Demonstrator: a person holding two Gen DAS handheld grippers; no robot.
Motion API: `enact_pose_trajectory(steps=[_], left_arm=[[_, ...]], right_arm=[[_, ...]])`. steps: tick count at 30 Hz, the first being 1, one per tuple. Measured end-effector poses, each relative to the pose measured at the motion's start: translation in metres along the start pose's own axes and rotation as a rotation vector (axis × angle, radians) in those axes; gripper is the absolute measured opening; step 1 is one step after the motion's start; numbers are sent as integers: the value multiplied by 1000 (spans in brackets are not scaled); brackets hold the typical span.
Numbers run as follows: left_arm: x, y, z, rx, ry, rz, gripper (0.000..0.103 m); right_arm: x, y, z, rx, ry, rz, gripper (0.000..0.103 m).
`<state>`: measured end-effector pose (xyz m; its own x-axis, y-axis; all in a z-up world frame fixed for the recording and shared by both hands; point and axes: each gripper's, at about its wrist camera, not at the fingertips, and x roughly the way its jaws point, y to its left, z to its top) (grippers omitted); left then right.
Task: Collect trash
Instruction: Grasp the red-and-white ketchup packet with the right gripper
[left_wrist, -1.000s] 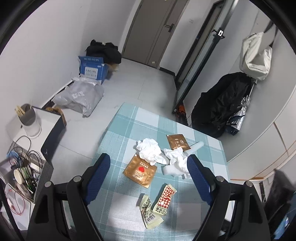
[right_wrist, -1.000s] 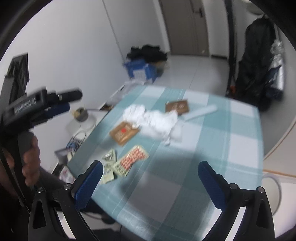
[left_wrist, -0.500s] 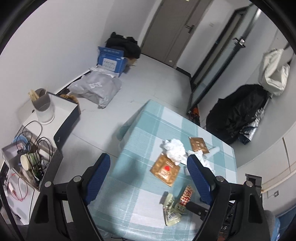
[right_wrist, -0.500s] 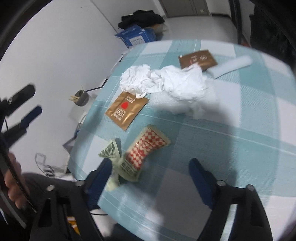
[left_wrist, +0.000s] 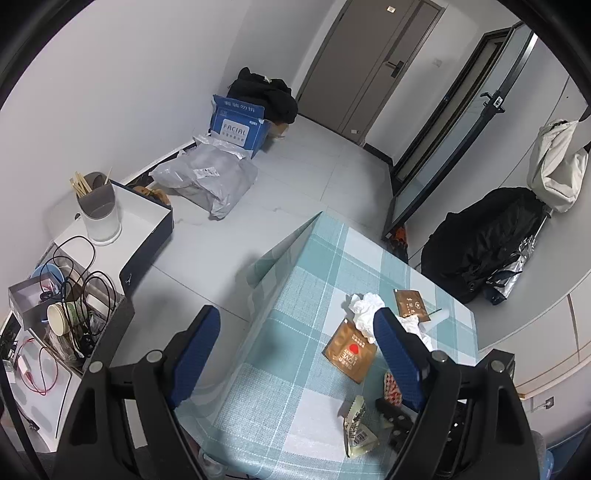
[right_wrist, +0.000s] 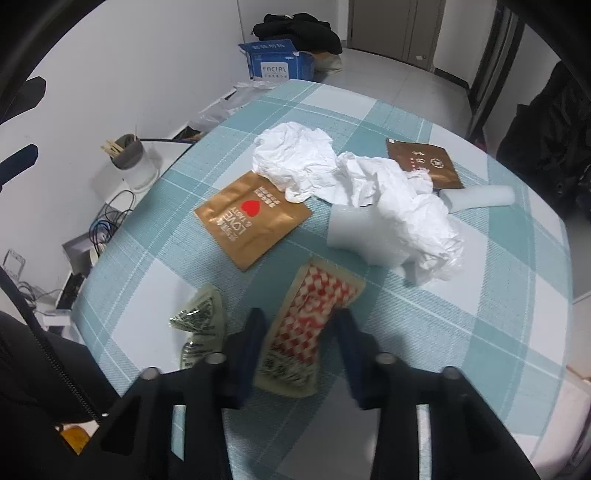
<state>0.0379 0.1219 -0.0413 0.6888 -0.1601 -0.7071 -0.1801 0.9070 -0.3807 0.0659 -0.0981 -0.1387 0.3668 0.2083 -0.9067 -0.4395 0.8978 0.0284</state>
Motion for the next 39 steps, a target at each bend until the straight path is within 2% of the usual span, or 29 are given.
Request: enact_pose_trajectory(steps=[9, 15, 18, 21, 22, 25, 28, 32, 37, 39], left_arm=[[0, -3, 0, 14, 3, -7, 82], [2, -6, -1, 26, 17, -13, 82], [3, -9, -2, 33, 25, -18, 82], [4, -13, -4, 46, 30, -16, 82], [5, -13, -5, 49, 32, -16, 82], [7, -15, -8, 62, 46, -11, 82], [12, -17, -11, 74, 65, 5, 82], [18, -18, -16, 90, 86, 24, 82], [23, -20, -24, 114, 121, 42, 82], [26, -22, -27, 132, 133, 48, 82]], right_arm=[[-5, -10, -6, -73, 26, 22, 24], [-22, -22, -28, -123, 59, 49, 24], [-27, -28, -42, -146, 87, 78, 27], [-31, -32, -52, -162, 103, 57, 30], [-31, -33, -53, -163, 107, 51, 34], [-36, -37, -59, -147, 97, 55, 38], [-42, -44, -64, -121, 77, 67, 47], [-41, -48, -59, -85, 56, 73, 49], [-22, -52, -40, -11, 65, 126, 53], [-19, -43, -35, -51, 67, 130, 51]])
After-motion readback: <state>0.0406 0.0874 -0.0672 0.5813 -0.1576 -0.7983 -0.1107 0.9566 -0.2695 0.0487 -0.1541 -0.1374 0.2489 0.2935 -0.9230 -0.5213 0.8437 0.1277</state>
